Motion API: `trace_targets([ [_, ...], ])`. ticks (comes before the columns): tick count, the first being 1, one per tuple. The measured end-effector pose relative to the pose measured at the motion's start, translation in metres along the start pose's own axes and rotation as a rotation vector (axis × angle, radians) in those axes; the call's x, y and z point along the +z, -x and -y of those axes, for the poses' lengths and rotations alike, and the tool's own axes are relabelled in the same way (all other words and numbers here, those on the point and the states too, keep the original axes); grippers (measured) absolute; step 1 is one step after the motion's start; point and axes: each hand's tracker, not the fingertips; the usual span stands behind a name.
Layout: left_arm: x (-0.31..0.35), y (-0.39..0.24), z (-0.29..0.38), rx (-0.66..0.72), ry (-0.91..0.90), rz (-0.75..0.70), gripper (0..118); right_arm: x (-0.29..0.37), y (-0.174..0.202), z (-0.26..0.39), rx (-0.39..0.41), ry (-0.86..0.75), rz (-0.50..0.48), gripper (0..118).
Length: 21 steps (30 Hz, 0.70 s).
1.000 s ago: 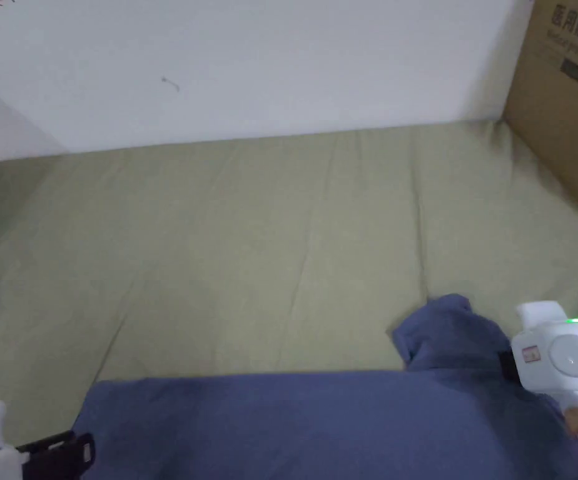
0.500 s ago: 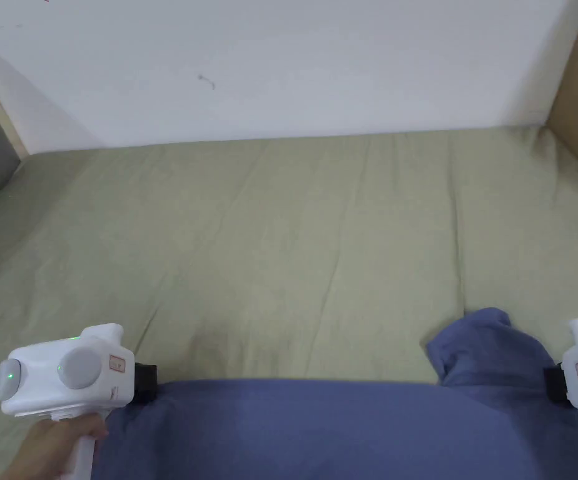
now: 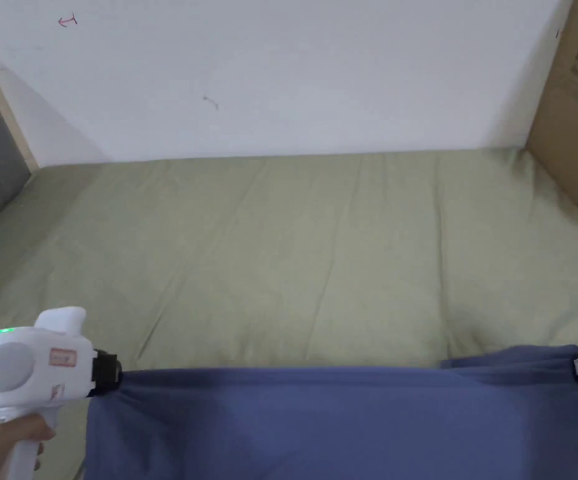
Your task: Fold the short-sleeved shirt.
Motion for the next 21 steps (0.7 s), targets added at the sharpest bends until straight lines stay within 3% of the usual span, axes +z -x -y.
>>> trace_targets([
  [5,0.073,0.013,0.067,-0.003,-0.040,0.037,2,0.068,-0.005,0.066,0.012,-0.020,-0.033,1],
  [8,0.087,0.023,0.118,0.019,-0.001,0.047,2,0.085,-0.006,0.125,0.043,0.049,-0.005,1],
  [12,0.073,0.032,0.184,0.033,0.126,0.029,2,0.076,-0.003,0.207,0.111,0.186,0.041,1],
  [14,0.059,0.040,0.204,0.026,0.177,-0.002,2,0.052,-0.004,0.237,0.083,0.237,0.023,1],
  [15,0.056,0.041,0.210,0.039,0.158,-0.003,3,0.044,-0.004,0.247,0.067,0.267,0.020,18],
  [16,0.056,0.043,0.215,0.045,0.144,-0.012,8,0.038,-0.004,0.253,0.054,0.277,0.021,42],
  [17,0.059,0.045,0.216,0.089,0.125,-0.012,20,0.041,0.000,0.255,0.042,0.260,0.037,53],
  [18,0.062,0.044,0.217,0.135,0.102,-0.003,44,0.049,0.001,0.253,0.023,0.200,0.030,55],
  [20,0.071,0.047,0.214,0.182,0.078,0.000,92,0.060,-0.001,0.240,0.004,0.185,0.027,81],
  [21,0.077,0.049,0.213,0.182,0.076,-0.009,103,0.069,0.002,0.233,-0.019,0.159,0.043,88],
])
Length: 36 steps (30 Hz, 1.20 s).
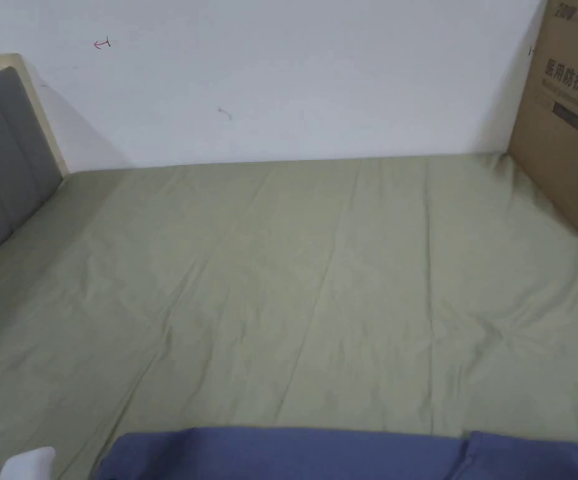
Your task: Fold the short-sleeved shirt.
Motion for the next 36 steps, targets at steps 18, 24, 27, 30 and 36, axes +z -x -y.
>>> trace_targets([
  [18,0.047,0.051,0.038,0.338,-0.112,0.285,15,0.056,0.161,-0.001,0.026,-0.356,-0.230,0],
  [24,-0.003,0.085,0.035,0.489,-0.083,0.422,112,0.050,0.187,0.002,0.086,-0.292,-0.227,0],
  [27,-0.027,0.093,0.032,0.583,-0.032,0.470,112,0.049,0.187,-0.002,0.082,-0.281,-0.222,0],
  [30,-0.032,0.087,0.028,0.634,-0.014,0.571,113,0.048,0.186,-0.009,0.068,-0.265,-0.230,0],
  [36,-0.055,0.084,0.009,0.631,0.060,0.749,112,0.039,0.193,-0.018,0.078,-0.240,-0.241,0],
])
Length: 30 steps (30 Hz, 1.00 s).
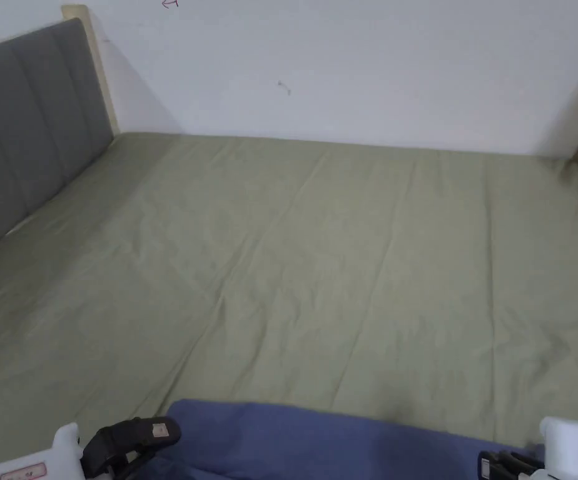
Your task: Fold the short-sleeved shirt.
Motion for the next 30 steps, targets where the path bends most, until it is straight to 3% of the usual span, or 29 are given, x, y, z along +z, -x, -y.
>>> trace_targets([
  [2,-0.013,0.003,-0.007,-0.022,0.054,0.025,109,-0.005,0.006,-0.001,0.008,0.009,-0.008,0],
  [3,-0.016,-0.001,-0.007,-0.051,0.068,-0.002,93,-0.006,0.009,-0.002,0.015,0.011,-0.008,0],
  [4,-0.017,-0.006,-0.006,-0.081,0.061,-0.044,64,-0.006,0.013,-0.002,0.024,0.012,-0.011,0],
  [5,-0.017,-0.007,-0.007,-0.111,0.050,-0.097,22,-0.006,0.015,-0.002,0.029,0.009,-0.015,0],
  [6,-0.019,-0.006,-0.007,-0.128,0.051,-0.174,7,-0.006,0.016,-0.002,0.027,0.006,-0.021,0],
  [7,-0.025,0.001,-0.006,-0.114,0.064,-0.270,7,-0.007,0.016,-0.002,0.023,0.005,-0.026,0],
  [9,-0.023,0.014,-0.003,-0.005,0.071,-0.075,7,-0.007,0.014,-0.001,0.018,0.001,-0.031,0],
  [10,-0.019,0.015,-0.002,0.038,0.050,-0.071,7,-0.006,0.013,-0.001,0.015,0.001,-0.028,0],
  [16,-0.023,-0.053,0.024,-0.119,0.015,-0.202,6,0.005,-0.001,0.002,0.027,-0.037,0.004,0],
  [20,-0.018,-0.122,0.027,-0.340,-0.002,-0.251,6,0.014,-0.020,0.002,-0.037,-0.058,0.001,0],
  [22,-0.022,-0.170,0.050,-0.497,-0.009,-0.310,6,0.021,-0.029,0.004,-0.037,-0.061,0.009,0],
  [24,-0.034,-0.209,0.075,-0.617,0.016,-0.275,6,0.029,-0.039,0.007,-0.030,-0.080,0.030,0],
  [30,-0.132,-0.261,0.159,-1.054,0.205,-0.288,6,0.045,-0.079,0.020,-0.076,-0.090,0.084,0],
])
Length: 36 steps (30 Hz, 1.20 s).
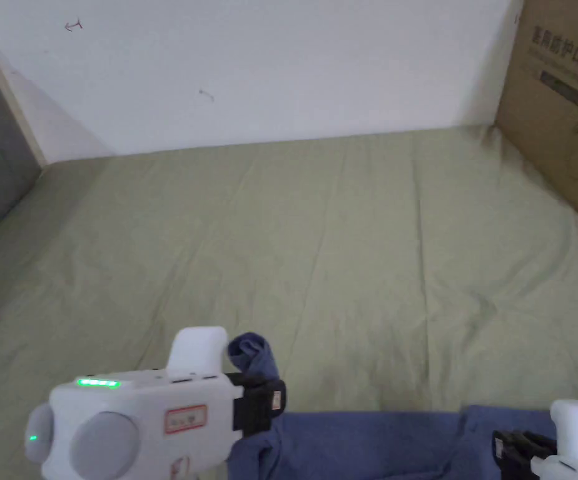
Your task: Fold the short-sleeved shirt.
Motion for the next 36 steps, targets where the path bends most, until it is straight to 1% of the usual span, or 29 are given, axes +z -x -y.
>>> trace_targets([
  [3,-0.063,-0.038,0.010,-0.050,0.168,0.044,6,0.006,-0.023,0.005,-0.059,0.000,0.023,0],
  [5,-0.097,-0.049,0.023,-0.069,0.182,0.062,7,0.011,-0.038,0.008,-0.093,-0.008,0.045,0],
  [6,-0.110,-0.052,0.026,-0.067,0.217,0.043,12,0.013,-0.043,0.008,-0.098,-0.010,0.050,0],
  [8,-0.138,-0.049,0.033,-0.043,0.293,0.055,34,0.018,-0.053,0.011,-0.108,-0.015,0.062,0],
  [9,-0.145,-0.048,0.035,-0.024,0.323,0.070,41,0.018,-0.057,0.012,-0.115,-0.014,0.073,0],
  [10,-0.149,-0.044,0.038,0.013,0.324,0.081,41,0.019,-0.060,0.013,-0.120,-0.011,0.078,0],
  [12,-0.146,-0.046,0.030,0.080,0.306,0.109,82,0.018,-0.066,0.016,-0.133,-0.002,0.089,0],
  [13,-0.142,-0.039,0.026,0.131,0.273,0.102,91,0.017,-0.068,0.017,-0.142,0.005,0.093,0],
  [15,-0.129,-0.029,0.016,0.178,0.222,0.077,92,0.014,-0.069,0.021,-0.153,0.013,0.088,0],
  [17,-0.112,-0.018,0.007,0.174,0.195,0.082,92,0.012,-0.069,0.023,-0.158,0.019,0.083,0],
  [19,-0.096,-0.016,0.001,0.163,0.181,0.069,91,0.011,-0.065,0.023,-0.153,0.024,0.073,0],
  [20,-0.091,-0.013,0.001,0.148,0.170,0.044,86,0.010,-0.063,0.023,-0.149,0.026,0.070,0],
  [21,-0.088,-0.010,0.003,0.136,0.163,0.008,67,0.009,-0.061,0.023,-0.145,0.027,0.066,0],
  [22,-0.088,-0.007,0.006,0.119,0.168,-0.014,40,0.008,-0.059,0.023,-0.140,0.028,0.059,0],
  [23,-0.094,-0.003,0.010,0.124,0.175,-0.026,9,0.007,-0.057,0.023,-0.137,0.027,0.055,0],
  [24,-0.099,-0.001,0.015,0.144,0.192,-0.035,0,0.007,-0.056,0.023,-0.135,0.026,0.050,0],
  [25,-0.104,0.003,0.020,0.167,0.211,-0.029,0,0.006,-0.055,0.022,-0.132,0.027,0.046,0],
  [26,-0.111,0.003,0.027,0.198,0.250,0.044,0,0.006,-0.055,0.022,-0.130,0.027,0.043,0],
  [27,-0.116,-0.006,0.033,0.195,0.286,0.099,0,0.007,-0.055,0.022,-0.128,0.024,0.039,0],
  [28,-0.121,-0.012,0.039,0.204,0.298,0.120,0,0.007,-0.055,0.021,-0.128,0.023,0.037,0],
  [30,-0.133,-0.027,0.049,0.150,0.333,0.121,0,0.008,-0.056,0.020,-0.131,0.023,0.039,0],
  [32,-0.153,-0.044,0.057,0.099,0.424,0.157,0,0.009,-0.058,0.019,-0.137,0.021,0.045,0],
  [34,-0.170,-0.053,0.067,0.108,0.479,0.198,0,0.009,-0.060,0.019,-0.142,0.023,0.047,0],
  [35,-0.168,-0.067,0.067,0.102,0.492,0.212,0,0.010,-0.060,0.020,-0.145,0.023,0.049,0],
  [36,-0.171,-0.070,0.066,0.104,0.483,0.201,0,0.010,-0.060,0.020,-0.145,0.022,0.051,0],
])
